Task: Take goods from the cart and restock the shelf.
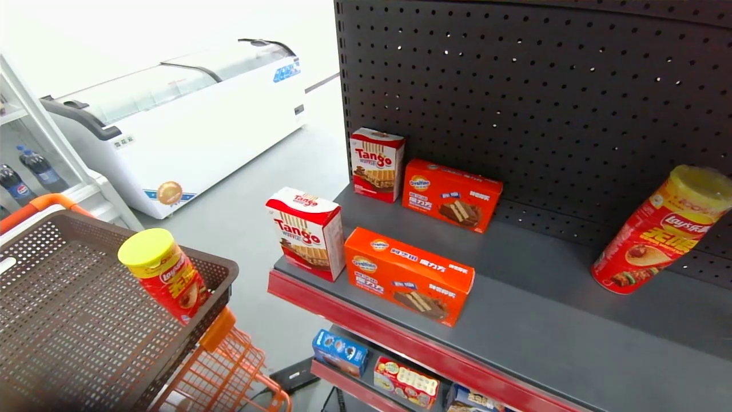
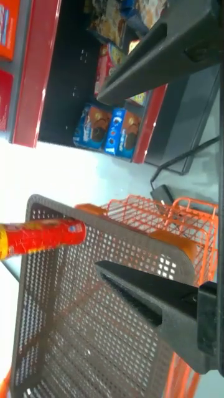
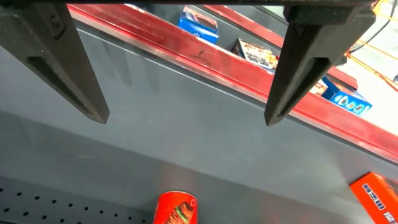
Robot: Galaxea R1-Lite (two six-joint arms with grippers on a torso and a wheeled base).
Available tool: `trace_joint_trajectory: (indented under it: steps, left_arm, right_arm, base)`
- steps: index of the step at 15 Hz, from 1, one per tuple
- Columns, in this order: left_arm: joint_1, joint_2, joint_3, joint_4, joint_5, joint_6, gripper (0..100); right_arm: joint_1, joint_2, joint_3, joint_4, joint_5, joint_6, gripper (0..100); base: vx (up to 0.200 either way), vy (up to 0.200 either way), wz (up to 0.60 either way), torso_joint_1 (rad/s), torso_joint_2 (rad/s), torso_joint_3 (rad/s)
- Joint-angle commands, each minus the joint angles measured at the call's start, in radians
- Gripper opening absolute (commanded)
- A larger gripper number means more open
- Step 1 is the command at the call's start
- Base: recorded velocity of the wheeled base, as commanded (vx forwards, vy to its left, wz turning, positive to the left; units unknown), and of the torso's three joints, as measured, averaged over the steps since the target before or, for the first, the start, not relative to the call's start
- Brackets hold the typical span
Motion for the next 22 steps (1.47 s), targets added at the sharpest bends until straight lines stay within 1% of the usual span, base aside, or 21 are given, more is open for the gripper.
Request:
trace_joint_trajectory:
  steps: [1,2,3,5,6,8,10,11,12,13,14,15,16,17,18,20,22]
  left_arm:
    - [-0.01,0.035,-0.105,0.028,0.081,-0.001,100]
    - [-0.017,0.107,-0.15,0.065,0.104,-0.001,100]
    - [-0.011,0.131,-0.173,0.082,0.119,-0.001,100]
    - [-0.008,0.236,-0.17,0.082,0.153,0.002,100]
    - [0.003,0.382,-0.197,0.068,0.194,-0.001,100]
    - [0.004,0.575,-0.269,0.045,0.196,-0.015,100]
    - [0.007,0.777,-0.337,-0.048,0.194,-0.07,100]
    - [0.009,0.889,-0.362,-0.139,0.194,-0.096,100]
    - [0.026,0.987,-0.368,-0.202,0.188,-0.099,100]
    - [0.079,1.06,-0.369,-0.226,0.173,-0.09,100]
    - [0.11,1.118,-0.372,-0.254,0.171,-0.068,100]
    - [0.112,1.17,-0.362,-0.289,0.167,-0.061,100]
    - [0.107,1.198,-0.354,-0.311,0.162,-0.061,100]
    - [0.107,1.271,-0.335,-0.389,0.156,-0.059,100]
    - [0.107,1.299,-0.334,-0.426,0.154,-0.061,100]
    - [0.116,1.469,-0.308,-0.66,0.156,-0.064,100]
    - [0.118,1.587,-0.282,-0.842,0.156,-0.065,100]
  right_arm:
    - [-0.001,0.0,0.0,0.0,0.0,0.0,100]
    - [-0.001,0.0,0.0,0.0,0.0,0.0,100]
    - [-0.001,0.0,0.0,0.0,0.0,0.0,100]
    - [-0.001,0.0,0.0,0.0,0.0,0.0,100]
    - [-0.001,0.0,0.0,0.0,0.0,0.0,100]
    - [-0.001,0.0,0.0,0.0,0.0,0.0,100]
    - [-0.001,0.0,0.0,0.0,0.0,0.0,100]
    - [-0.001,0.0,0.0,0.0,0.0,0.0,100]
    - [-0.001,0.0,0.0,0.0,0.0,0.0,100]
    - [-0.001,0.0,0.0,0.0,0.0,0.0,100]
    - [-0.001,0.0,0.0,0.0,0.0,0.0,100]
    - [-0.001,0.0,0.0,0.0,0.0,0.0,100]
    - [-0.001,0.0,0.0,0.0,0.0,0.0,100]
    - [-0.001,0.0,0.0,0.0,0.0,0.0,100]
    - [-0.001,0.0,0.0,0.0,0.0,0.0,100]
    - [0.0,0.0,0.0,0.0,0.0,0.0,100]
    - [-0.001,0.0,0.0,0.0,0.0,0.0,100]
  base:
    - [0.0,0.0,0.0,0.0,0.0,0.0]
    - [0.0,0.0,0.0,0.0,0.0,0.0]
    - [0.0,0.0,0.0,0.0,0.0,0.0]
    - [0.0,0.0,0.0,0.0,0.0,0.0]
    - [0.0,0.0,0.0,0.0,0.0,0.0]
    - [0.0,0.0,0.0,0.0,0.0,0.0]
    - [0.0,0.0,0.0,0.0,0.0,0.0]
    - [0.0,0.0,0.0,0.0,0.0,0.0]
    - [0.0,0.0,0.0,0.0,0.0,0.0]
    - [0.0,0.0,0.0,0.0,0.0,0.0]
    - [0.0,0.0,0.0,0.0,0.0,0.0]
    - [0.0,0.0,0.0,0.0,0.0,0.0]
    - [0.0,0.0,0.0,0.0,0.0,0.0]
    - [0.0,0.0,0.0,0.0,0.0,0.0]
    - [0.0,0.0,0.0,0.0,0.0,0.0]
    - [0.0,0.0,0.0,0.0,0.0,0.0]
    - [0.0,0.0,0.0,0.0,0.0,0.0]
